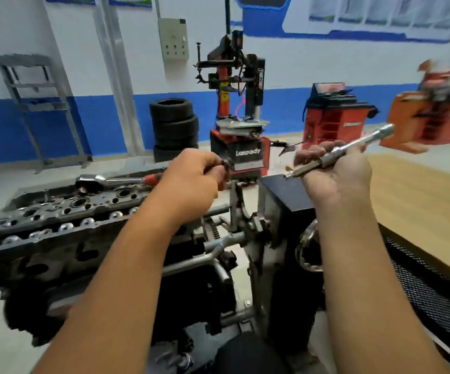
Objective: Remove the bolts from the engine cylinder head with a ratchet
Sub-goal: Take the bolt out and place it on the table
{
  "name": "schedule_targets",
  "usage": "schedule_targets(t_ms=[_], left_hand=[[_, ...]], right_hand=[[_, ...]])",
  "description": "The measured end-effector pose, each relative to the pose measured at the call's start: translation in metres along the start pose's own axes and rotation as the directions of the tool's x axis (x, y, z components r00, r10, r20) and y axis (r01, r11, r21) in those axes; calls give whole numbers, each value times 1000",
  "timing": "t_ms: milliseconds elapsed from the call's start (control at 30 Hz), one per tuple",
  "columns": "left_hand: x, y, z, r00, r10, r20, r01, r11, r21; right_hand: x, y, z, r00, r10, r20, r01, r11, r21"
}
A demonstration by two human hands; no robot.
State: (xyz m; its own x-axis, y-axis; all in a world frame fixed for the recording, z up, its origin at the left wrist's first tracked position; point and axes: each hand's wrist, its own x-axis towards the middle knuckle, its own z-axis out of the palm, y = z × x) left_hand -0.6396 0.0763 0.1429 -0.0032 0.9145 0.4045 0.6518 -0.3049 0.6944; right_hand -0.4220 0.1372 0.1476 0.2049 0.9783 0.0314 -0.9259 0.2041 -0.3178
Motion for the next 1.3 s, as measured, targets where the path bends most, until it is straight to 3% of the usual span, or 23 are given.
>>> schedule_targets(t_ms=[67,200,300,400,533,600,700,900,1000,1100,1200,1300], left_hand=[[7,37,35,997,-20,68,34,979,-202],[10,112,137,955,-37,294,192,833,-518],[-1,166,224,899,-46,436,289,810,-510],[-17,201,294,896,-51,441,258,867,-426],[-31,229,344,874,-99,476,342,822,-456],[-33,233,356,860,-126,494,373,816,-442],[-36,227,361,827,-148,542,430,787,-442],[-49,211,358,785,-232,574,560,661,-500],[-45,203,348,795,-244,556,572,607,-551],[-33,195,333,830,-223,511,519,643,-564],[-24,185,321,856,-205,474,479,659,-580],[-26,172,318,858,-216,467,482,653,-585]], right_hand=[[-7,-55,-30,1000,-25,-18,22,987,-162],[-46,-122,-100,993,-30,-112,-25,888,-458],[-73,-148,-145,985,-49,-166,-47,848,-528],[-84,-183,-174,981,-104,-162,-17,791,-611],[-75,-243,-197,960,-183,-213,-11,734,-679],[-54,-281,-207,912,-293,-289,-15,679,-734],[-12,-345,-222,780,-483,-397,-20,616,-788],[38,-397,-273,661,-505,-555,-239,560,-793],[44,-399,-292,571,-559,-601,-266,567,-780],[44,-405,-294,511,-610,-606,-236,578,-781],[42,-417,-289,524,-615,-590,-226,567,-792],[45,-420,-293,562,-583,-586,-320,501,-804]])
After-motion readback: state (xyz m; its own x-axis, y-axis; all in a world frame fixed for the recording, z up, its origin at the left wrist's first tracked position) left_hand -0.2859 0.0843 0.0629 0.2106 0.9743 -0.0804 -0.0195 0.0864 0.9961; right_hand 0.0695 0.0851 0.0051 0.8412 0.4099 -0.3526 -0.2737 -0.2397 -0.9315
